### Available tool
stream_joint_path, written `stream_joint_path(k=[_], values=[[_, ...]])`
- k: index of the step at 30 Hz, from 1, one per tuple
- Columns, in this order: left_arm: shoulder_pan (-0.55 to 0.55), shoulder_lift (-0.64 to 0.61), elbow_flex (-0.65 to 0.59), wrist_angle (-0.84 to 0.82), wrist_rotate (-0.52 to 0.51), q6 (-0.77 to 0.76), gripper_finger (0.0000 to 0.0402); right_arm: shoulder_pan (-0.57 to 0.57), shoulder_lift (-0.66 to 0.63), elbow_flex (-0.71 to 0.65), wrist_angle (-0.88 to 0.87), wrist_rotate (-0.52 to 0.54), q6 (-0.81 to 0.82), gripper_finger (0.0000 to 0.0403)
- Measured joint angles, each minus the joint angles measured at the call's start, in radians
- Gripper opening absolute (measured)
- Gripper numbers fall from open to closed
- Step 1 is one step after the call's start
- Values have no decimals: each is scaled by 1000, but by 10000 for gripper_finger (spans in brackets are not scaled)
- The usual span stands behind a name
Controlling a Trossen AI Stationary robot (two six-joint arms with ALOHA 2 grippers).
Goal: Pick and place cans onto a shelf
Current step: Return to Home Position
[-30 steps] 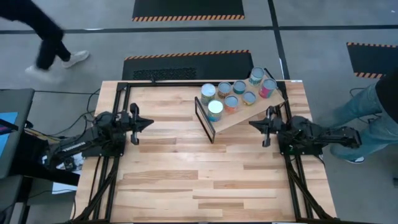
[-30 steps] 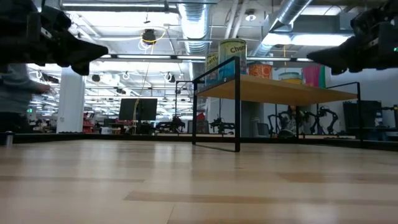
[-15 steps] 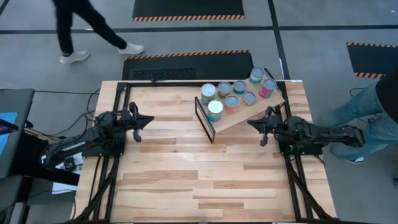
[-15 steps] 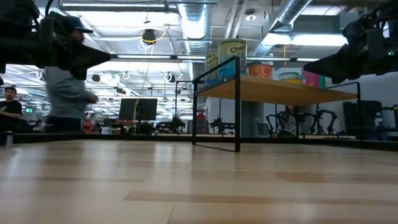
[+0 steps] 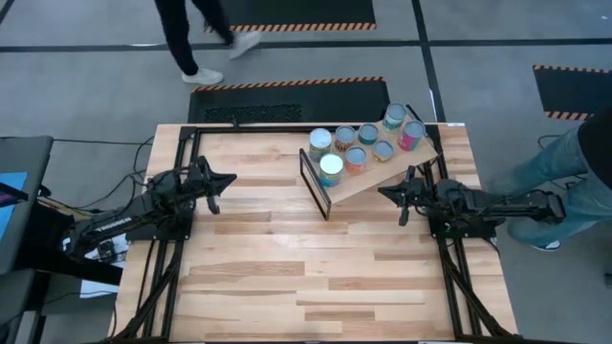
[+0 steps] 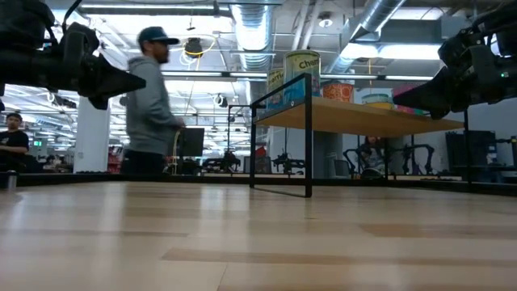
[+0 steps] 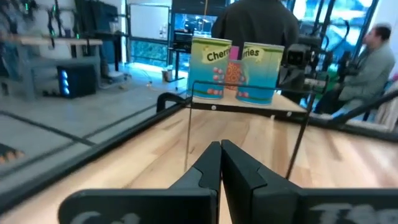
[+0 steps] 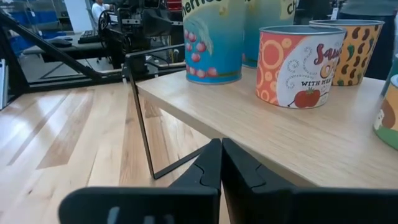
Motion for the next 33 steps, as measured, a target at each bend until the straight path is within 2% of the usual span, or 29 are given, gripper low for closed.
stream_joint_path(k=[3, 6, 33], values=[[0, 0, 0, 1, 2, -97, 0, 0, -1, 0, 1, 0, 0, 27], [0, 0, 0, 1, 3, -132, 0, 0, -1, 0, 1, 0, 0, 27], [0, 0, -1, 2, 4, -106, 0, 0, -1, -1, 2, 0, 0, 28]])
